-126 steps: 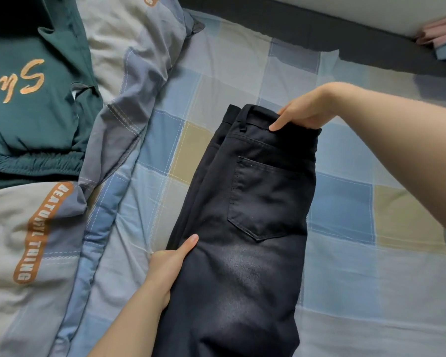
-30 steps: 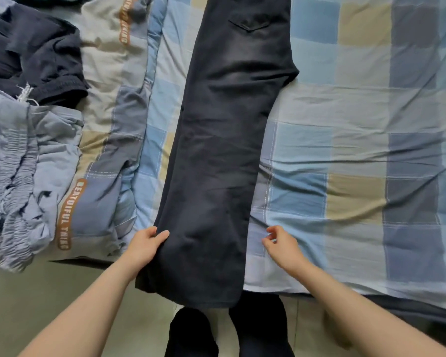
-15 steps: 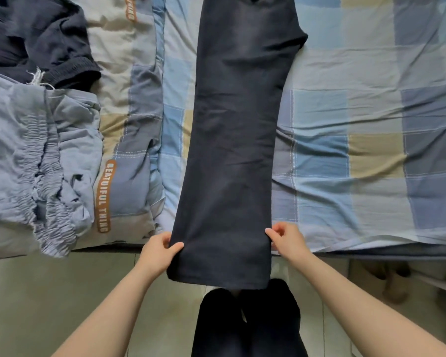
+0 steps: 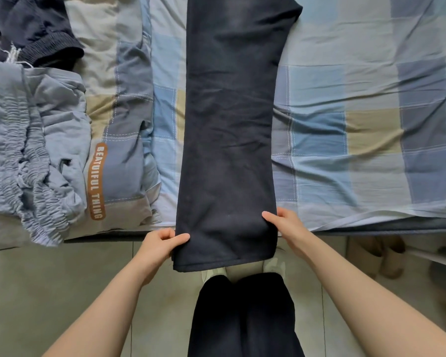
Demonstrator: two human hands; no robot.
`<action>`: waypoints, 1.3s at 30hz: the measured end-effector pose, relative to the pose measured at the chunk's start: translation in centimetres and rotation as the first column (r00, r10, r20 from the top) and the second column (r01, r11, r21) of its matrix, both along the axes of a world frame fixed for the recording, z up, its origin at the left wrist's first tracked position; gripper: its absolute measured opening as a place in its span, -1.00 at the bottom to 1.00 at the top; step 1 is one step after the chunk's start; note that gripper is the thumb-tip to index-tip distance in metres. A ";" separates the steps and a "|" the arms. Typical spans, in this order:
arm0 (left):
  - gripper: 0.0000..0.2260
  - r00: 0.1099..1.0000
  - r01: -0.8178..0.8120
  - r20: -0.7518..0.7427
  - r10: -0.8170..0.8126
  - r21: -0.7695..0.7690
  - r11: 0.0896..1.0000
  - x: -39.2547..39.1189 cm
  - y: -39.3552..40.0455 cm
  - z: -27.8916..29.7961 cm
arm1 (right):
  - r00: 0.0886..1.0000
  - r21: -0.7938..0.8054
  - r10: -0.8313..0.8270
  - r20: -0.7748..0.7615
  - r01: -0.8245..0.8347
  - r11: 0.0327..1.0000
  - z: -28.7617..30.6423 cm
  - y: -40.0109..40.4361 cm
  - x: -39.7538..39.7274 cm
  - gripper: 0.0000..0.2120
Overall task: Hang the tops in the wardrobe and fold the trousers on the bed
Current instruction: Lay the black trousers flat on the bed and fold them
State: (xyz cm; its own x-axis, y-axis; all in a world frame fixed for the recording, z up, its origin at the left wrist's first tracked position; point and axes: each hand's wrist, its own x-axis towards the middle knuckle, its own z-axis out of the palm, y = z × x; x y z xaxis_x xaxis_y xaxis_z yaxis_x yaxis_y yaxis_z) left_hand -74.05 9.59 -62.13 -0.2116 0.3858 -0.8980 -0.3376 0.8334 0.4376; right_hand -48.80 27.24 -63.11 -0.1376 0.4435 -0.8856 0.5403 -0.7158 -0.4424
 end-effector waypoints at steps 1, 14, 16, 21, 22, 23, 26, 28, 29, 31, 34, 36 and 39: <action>-0.85 0.999 -0.032 0.044 0.033 -0.006 0.999 0.0 -0.1 0.2 | 1.000 0.037 -0.025 0.011 0.025 0.999 0.2 -0.3 0.5 -0.87; -0.72 0.995 0.071 -0.055 -0.081 -0.169 0.983 1.0 0.9 3.8 | 0.965 -0.059 0.226 0.133 -0.220 0.974 6.3 -2.8 2.7 -0.86; -0.62 0.985 0.125 -0.105 -0.140 -0.140 0.982 -0.5 2.6 5.7 | 0.979 -0.058 0.172 0.109 -0.167 0.984 8.4 -0.6 2.0 -0.71; -0.88 0.963 0.267 -0.051 -0.263 0.076 0.961 -6.6 11.3 11.5 | 0.976 0.072 0.185 -0.112 -0.177 0.981 14.4 8.3 -0.9 -0.80; -0.85 0.974 0.225 -0.048 -0.220 0.140 0.964 -7.9 13.8 12.4 | 0.976 0.105 0.121 -0.180 -0.103 0.989 15.4 10.6 -1.9 -0.82; -0.83 0.988 0.155 -0.039 -0.150 0.217 0.964 -9.2 16.3 12.9 | 0.966 0.115 0.011 -0.259 0.020 0.993 16.1 12.9 -3.0 -0.79; -0.69 0.994 -0.108 0.037 0.102 0.381 0.918 -11.9 22.8 12.3 | 0.856 0.131 -0.359 -0.372 0.431 0.893 15.9 19.0 -5.6 -0.72; -0.74 0.978 -0.155 -0.082 0.190 0.318 0.935 -11.9 24.8 9.6 | 0.815 0.202 -0.495 -0.300 0.562 0.802 13.6 20.7 -6.3 -0.75; -0.80 0.966 -0.103 -0.206 0.153 0.233 0.967 -11.3 24.6 7.9 | 0.829 0.208 -0.508 -0.234 0.553 0.806 12.1 20.4 -6.4 -0.75; -0.86 0.924 0.069 -0.378 -0.047 0.044 0.997 -9.3 22.9 4.1 | 0.908 0.161 -0.414 -0.059 0.418 0.894 8.6 18.5 -6.2 -0.75; -0.91 0.890 0.203 -0.410 -0.197 -0.030 0.979 -6.5 19.6 0.6 | 0.976 0.058 -0.193 0.096 0.188 0.980 4.5 14.8 -5.7 -0.69; -0.92 0.910 0.174 -0.386 -0.150 0.029 0.984 -5.6 18.7 -1.4 | 0.988 0.032 -0.139 0.072 0.137 0.990 2.4 13.6 -5.9 -0.62; -0.77 0.947 0.078 -0.317 -0.044 0.096 0.992 -5.4 18.6 -2.8 | 0.992 -0.002 -0.128 0.017 0.128 0.992 0.7 13.5 -6.8 -0.54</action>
State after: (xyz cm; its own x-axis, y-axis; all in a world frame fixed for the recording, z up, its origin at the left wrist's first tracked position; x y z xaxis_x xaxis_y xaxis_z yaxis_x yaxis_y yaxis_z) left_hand -79.48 28.22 -64.95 -0.4493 0.4958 -0.7432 -0.1190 0.7912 0.5998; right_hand -55.64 40.72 -62.40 -0.0650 0.4540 -0.8886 0.4515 -0.7807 -0.4319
